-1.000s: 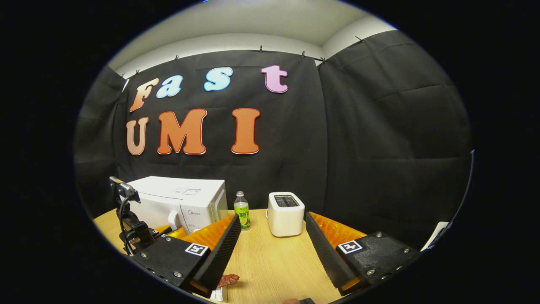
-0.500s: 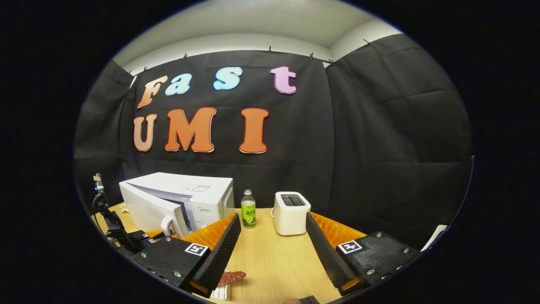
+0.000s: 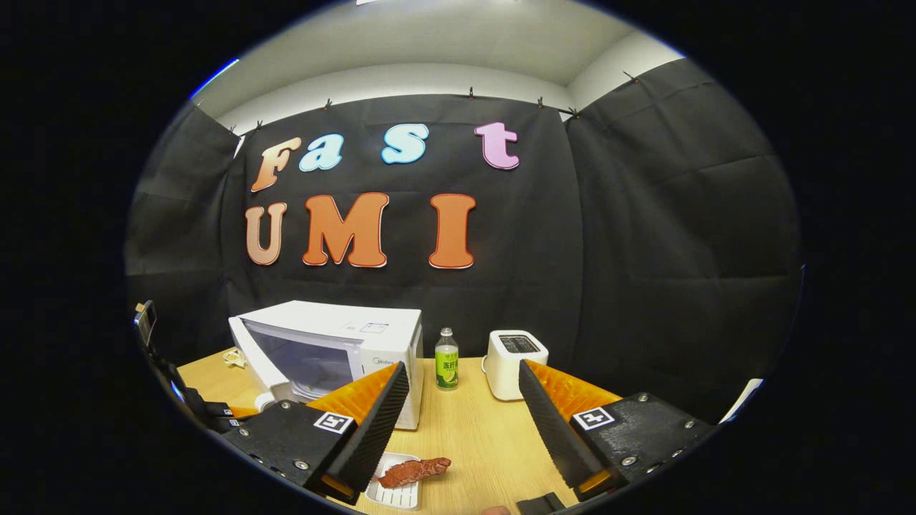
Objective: Open the microwave oven with the left hand, put the food in, and close the microwave oven.
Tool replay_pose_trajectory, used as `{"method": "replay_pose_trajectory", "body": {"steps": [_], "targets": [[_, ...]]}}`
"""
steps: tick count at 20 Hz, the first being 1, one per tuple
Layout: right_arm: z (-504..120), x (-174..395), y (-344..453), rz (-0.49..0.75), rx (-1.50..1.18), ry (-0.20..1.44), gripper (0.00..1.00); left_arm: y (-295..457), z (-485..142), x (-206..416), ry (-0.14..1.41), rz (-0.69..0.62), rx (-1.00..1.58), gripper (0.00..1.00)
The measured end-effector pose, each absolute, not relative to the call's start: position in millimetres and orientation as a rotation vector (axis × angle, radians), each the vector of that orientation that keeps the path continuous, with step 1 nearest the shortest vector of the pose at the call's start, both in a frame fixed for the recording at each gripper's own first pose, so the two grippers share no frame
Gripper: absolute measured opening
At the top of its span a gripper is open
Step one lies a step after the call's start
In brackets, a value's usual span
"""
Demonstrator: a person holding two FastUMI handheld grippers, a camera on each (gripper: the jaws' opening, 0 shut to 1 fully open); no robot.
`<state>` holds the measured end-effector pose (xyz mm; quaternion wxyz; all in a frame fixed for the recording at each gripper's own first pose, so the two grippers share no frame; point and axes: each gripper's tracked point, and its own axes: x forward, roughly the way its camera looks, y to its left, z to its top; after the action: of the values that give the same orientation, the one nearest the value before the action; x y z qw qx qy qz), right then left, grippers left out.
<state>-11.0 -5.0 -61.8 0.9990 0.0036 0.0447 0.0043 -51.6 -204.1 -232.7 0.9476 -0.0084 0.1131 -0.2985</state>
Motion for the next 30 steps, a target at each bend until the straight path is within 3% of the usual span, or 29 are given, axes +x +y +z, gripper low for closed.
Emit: {"method": "replay_pose_trajectory", "body": {"steps": [3, 4, 5, 11, 12, 14, 15, 16, 19, 20, 24, 30], "targets": [[-63, -15, 4, 0.026, 0.015, 0.091, 0.96, -181, -230, -70, 0.237, -0.618, -0.011, 0.11], [-64, -15, 8, 0.033, 0.018, 0.094, 1.00, -172, -230, -79, 0.237, -0.615, -0.013, 0.11], [-65, -17, 12, 0.039, 0.020, 0.097, 0.96, -163, -228, -85, 0.235, -0.606, -0.013, 0.11], [-66, -26, 32, 0.076, 0.046, 0.095, 0.96, -102, -221, -119, 0.240, -0.490, 0.007, 0.14], [-66, -28, 38, 0.085, 0.046, 0.095, 1.00, -90, -222, -124, 0.240, -0.461, 0.007, 0.14], [-65, -34, 48, 0.105, 0.043, 0.092, 0.96, -58, -219, -136, 0.230, -0.388, 0.013, 0.22], [-65, -36, 54, 0.116, 0.040, 0.090, 1.00, -41, -213, -143, 0.219, -0.346, 0.021, 0.28], [-65, -39, 60, 0.127, 0.037, 0.088, 0.96, -23, -205, -146, 0.206, -0.310, 0.030, 0.36], [-67, -45, 74, 0.153, 0.035, 0.090, 0.96, 22, -186, -168, 0.187, -0.217, 0.030, 0.76], [-67, -47, 79, 0.160, 0.036, 0.090, 0.96, 44, -180, -172, 0.182, -0.166, 0.040, 0.85], [-69, -51, 84, 0.168, 0.031, 0.093, 0.96, 106, -169, -185, 0.191, 0.014, 0.074, 0.85], [-84, -51, 68, 0.141, 0.059, 0.102, 0.96, 173, -157, -171, 0.186, 0.147, -0.023, 0.86]]}}
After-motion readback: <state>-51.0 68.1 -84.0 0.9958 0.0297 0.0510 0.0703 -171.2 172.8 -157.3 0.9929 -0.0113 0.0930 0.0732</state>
